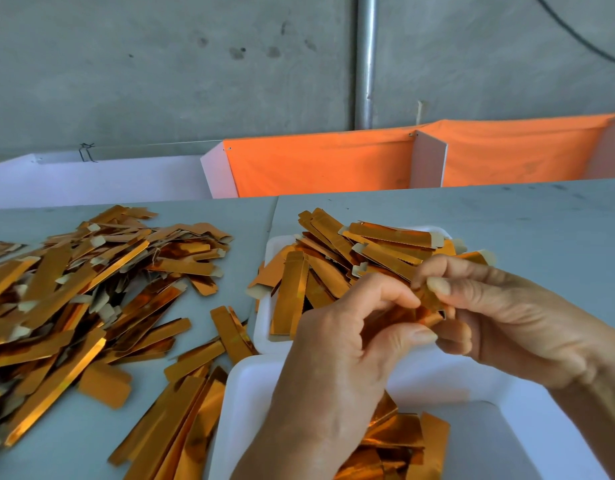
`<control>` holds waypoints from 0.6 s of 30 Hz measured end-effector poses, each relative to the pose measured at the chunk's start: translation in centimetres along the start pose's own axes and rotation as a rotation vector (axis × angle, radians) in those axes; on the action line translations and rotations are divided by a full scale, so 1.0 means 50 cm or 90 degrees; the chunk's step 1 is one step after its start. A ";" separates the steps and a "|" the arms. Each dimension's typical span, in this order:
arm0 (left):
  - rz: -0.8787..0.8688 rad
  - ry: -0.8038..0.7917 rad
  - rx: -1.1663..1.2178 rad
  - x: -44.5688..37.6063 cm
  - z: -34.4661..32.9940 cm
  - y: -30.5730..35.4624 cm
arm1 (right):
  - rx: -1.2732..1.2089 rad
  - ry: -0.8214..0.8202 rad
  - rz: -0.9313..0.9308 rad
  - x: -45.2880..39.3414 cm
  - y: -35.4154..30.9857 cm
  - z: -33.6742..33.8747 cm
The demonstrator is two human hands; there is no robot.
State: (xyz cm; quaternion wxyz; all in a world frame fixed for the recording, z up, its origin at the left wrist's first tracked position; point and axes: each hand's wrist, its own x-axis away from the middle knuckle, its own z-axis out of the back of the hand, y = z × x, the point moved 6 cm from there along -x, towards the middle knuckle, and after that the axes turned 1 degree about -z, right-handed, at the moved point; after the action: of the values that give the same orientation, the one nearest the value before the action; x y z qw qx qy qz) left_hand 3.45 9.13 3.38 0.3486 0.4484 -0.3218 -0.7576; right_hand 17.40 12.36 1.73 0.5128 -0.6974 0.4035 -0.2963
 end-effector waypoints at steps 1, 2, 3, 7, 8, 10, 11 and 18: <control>0.000 0.000 0.005 0.000 0.001 0.000 | -0.009 -0.002 0.002 -0.001 0.001 -0.001; 0.001 -0.001 0.011 -0.001 0.001 0.000 | -0.018 -0.004 0.004 -0.002 0.003 -0.001; 0.001 -0.001 0.019 -0.001 0.001 0.001 | -0.024 -0.004 0.005 -0.001 0.003 0.000; -0.001 0.007 0.038 0.002 0.004 0.006 | -0.010 -0.007 0.011 0.001 -0.003 -0.001; -0.002 0.009 0.033 0.002 0.005 0.007 | -0.002 -0.006 0.013 0.002 -0.004 -0.001; -0.003 0.013 0.015 0.002 0.005 0.008 | 0.016 0.001 0.015 0.000 -0.003 0.002; -0.004 0.015 0.006 0.002 0.005 0.008 | 0.024 0.006 0.014 -0.001 -0.001 0.003; -0.002 0.014 0.001 0.000 0.005 0.011 | -0.005 -0.036 0.015 0.002 -0.002 -0.003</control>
State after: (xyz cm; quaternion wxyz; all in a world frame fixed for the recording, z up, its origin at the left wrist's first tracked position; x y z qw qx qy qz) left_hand 3.36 8.87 3.89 0.3505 0.4576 -0.3180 -0.7528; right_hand 17.33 12.20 1.86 0.5249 -0.7027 0.3981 -0.2689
